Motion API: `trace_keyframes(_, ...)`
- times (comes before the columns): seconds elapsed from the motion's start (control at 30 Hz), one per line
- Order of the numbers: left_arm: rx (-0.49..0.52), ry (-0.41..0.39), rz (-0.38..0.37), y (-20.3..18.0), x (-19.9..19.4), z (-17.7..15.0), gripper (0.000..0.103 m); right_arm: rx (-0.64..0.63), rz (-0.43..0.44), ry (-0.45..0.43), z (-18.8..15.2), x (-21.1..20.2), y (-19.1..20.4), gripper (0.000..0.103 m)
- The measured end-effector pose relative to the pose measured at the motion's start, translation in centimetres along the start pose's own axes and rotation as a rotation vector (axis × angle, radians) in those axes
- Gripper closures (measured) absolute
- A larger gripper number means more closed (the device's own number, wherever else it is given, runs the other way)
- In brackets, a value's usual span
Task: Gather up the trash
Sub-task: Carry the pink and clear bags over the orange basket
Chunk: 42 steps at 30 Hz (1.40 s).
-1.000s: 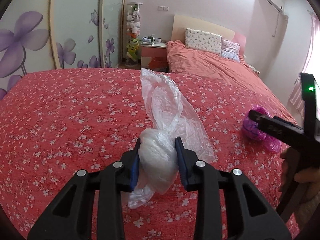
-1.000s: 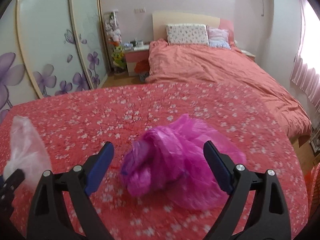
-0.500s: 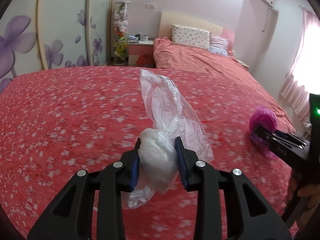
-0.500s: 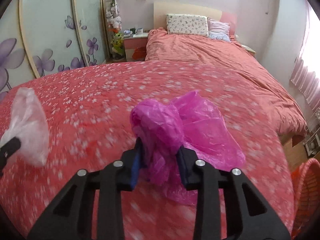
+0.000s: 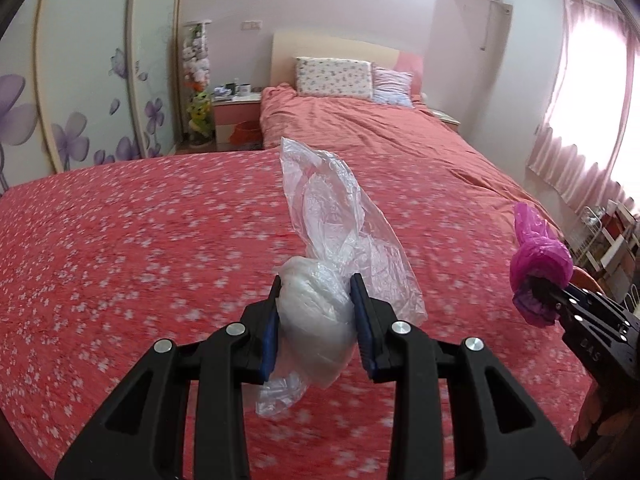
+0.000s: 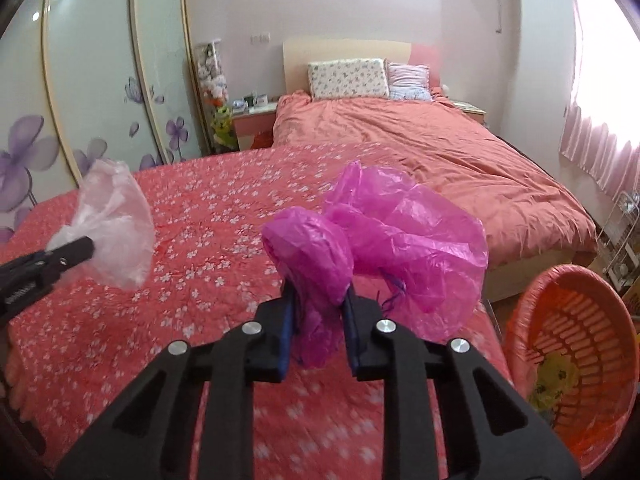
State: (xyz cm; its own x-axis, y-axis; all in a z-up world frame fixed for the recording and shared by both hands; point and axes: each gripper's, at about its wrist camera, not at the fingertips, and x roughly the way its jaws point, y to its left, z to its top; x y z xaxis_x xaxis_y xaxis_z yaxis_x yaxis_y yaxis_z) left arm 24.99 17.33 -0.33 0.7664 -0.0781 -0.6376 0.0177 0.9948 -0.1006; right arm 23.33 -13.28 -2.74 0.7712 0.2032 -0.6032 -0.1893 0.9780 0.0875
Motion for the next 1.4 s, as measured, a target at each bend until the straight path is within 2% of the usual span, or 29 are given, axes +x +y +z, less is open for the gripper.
trace_keyframes(0.3,0.056,-0.019,-0.058,-4.8,-0.8,-0.1,0.07,0.037,-0.02,-0.068,-1.5,-4.6,-3.8,0.081)
trace_keyframes(0.67,0.111,-0.04,-0.16,-10.4,-1.8,-0.9,0.07,0.092,-0.091,-0.151,-3.5,-9.5,-9.0,0.081)
trace_keyframes(0.9,0.15,-0.054,-0.224,-14.2,-1.8,-1.2,0.07,0.137,-0.14,-0.163,-4.7,-10.9,-12.0,0.081)
trace_keyframes(1.4,0.188,-0.021,-0.362,-21.2,-0.6,-2.5,0.07,0.213,-0.244,-0.192,-6.6,-13.2,-17.4,0.081)
